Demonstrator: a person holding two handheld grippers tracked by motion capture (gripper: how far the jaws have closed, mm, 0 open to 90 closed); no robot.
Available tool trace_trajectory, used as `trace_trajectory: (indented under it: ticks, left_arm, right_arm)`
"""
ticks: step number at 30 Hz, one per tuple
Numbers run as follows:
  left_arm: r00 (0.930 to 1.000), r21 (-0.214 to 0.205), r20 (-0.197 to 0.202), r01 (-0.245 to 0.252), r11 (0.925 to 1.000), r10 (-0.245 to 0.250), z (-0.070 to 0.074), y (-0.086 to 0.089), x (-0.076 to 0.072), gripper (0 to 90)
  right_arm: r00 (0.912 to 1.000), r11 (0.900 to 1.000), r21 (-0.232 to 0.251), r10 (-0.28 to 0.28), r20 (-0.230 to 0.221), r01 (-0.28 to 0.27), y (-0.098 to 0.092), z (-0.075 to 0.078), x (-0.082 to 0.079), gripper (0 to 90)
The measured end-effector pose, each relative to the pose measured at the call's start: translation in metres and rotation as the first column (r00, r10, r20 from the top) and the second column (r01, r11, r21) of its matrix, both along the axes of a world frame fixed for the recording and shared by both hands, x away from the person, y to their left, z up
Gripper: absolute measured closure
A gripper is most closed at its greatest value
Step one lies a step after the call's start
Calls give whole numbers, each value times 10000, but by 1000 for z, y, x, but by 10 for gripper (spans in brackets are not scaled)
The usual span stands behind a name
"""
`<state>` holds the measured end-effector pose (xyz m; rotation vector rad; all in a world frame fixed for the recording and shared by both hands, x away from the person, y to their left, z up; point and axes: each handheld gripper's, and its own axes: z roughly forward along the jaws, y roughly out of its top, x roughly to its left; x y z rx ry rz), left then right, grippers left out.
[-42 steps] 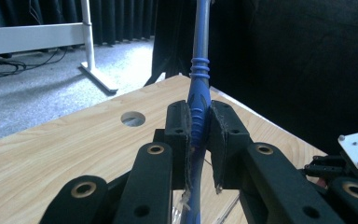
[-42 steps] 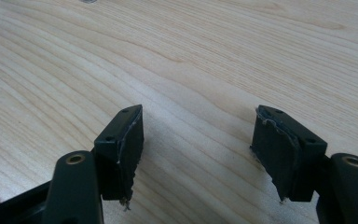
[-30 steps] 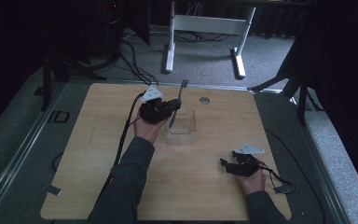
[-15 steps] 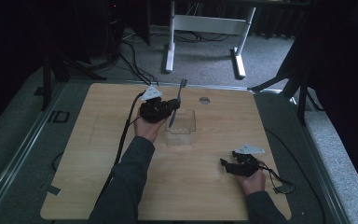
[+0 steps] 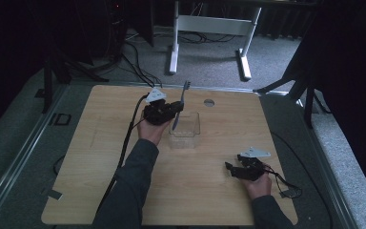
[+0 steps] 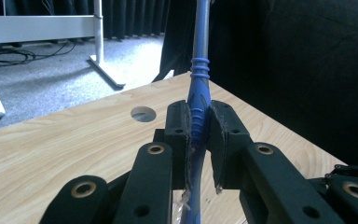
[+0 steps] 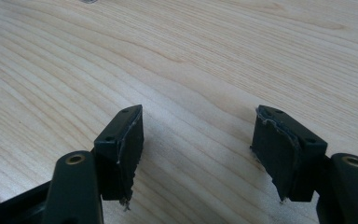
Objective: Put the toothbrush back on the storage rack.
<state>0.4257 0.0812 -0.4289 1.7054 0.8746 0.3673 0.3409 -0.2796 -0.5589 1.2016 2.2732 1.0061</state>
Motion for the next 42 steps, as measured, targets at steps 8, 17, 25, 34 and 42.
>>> trace_trajectory:
  ticks: [8,17,25,34,42]
  left_arm:
    - [10000,162,-27,1,9999,-1,-4,-1,2,786]
    - [9998,298,-172,-39,9995,44,-9,-3,6,786]
    - [9995,423,-325,34,9991,-20,-13,-7,7,785]
    - [9981,917,-592,199,9956,-144,-22,-15,8,785]
    - [9953,1295,-932,377,9909,-257,-34,-17,6,783]
  right_arm:
    - [10000,10000,11,-1,1,1,0,0,0,332]
    - [10000,10000,27,3,-3,-3,0,0,0,332]
    - [10000,10000,22,4,-3,-4,0,0,0,332]
    - [10000,10000,23,5,-5,-5,0,0,0,332]
    - [10000,10000,16,10,10,-10,0,0,0,332]
